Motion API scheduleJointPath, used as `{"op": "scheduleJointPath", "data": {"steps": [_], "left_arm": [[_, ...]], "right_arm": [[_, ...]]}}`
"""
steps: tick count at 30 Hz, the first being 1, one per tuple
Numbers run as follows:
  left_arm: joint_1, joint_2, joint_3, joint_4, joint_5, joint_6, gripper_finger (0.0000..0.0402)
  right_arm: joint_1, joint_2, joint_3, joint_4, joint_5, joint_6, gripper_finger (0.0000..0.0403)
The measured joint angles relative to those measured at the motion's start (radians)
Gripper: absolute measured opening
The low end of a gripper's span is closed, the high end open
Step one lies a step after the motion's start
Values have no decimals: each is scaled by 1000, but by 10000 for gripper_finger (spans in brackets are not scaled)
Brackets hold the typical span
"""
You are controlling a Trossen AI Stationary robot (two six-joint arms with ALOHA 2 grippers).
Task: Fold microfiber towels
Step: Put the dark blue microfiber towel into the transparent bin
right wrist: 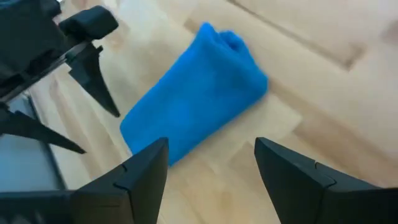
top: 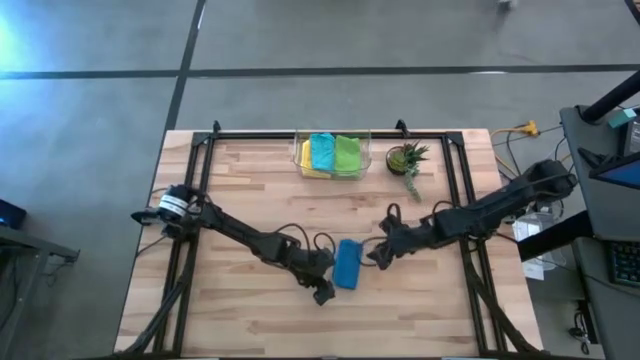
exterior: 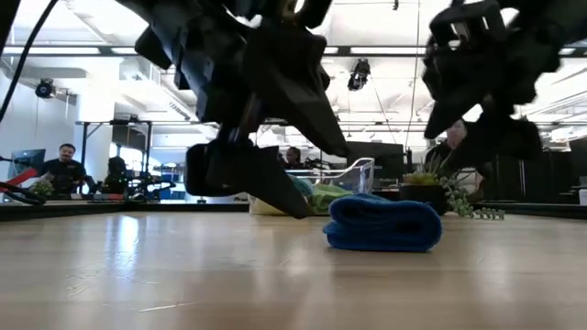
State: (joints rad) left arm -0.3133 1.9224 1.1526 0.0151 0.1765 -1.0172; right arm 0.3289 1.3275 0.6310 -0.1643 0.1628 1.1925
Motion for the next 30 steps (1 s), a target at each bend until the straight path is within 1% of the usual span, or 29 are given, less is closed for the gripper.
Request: {"op": "scheduleJointPath", "data": {"steps": [3,6,12,14,17,20,22,26,30], "left_arm": [[10,-1,0,-6,-2,-16,231],[29,0,-1,-4,-2,-47,210],[76,2,-4,2,-10,-48,164],[87,2,-5,2,-11,-45,155],[97,1,-6,2,-10,-43,151],[101,1,-11,2,-11,-42,150],[102,1,-16,1,-11,-42,150],[105,0,-34,0,-11,-43,150],[111,-1,-60,0,-12,-50,150]], "right_arm": [[48,0,-60,71,48,150,235],[81,20,-131,198,91,293,235],[92,126,-279,640,102,468,235],[89,176,-304,722,103,521,235],[89,233,-301,749,109,565,235],[89,265,-282,742,113,563,242],[82,269,-270,720,122,561,253],[49,243,-229,594,107,570,284],[21,238,-207,578,101,503,310]]}}
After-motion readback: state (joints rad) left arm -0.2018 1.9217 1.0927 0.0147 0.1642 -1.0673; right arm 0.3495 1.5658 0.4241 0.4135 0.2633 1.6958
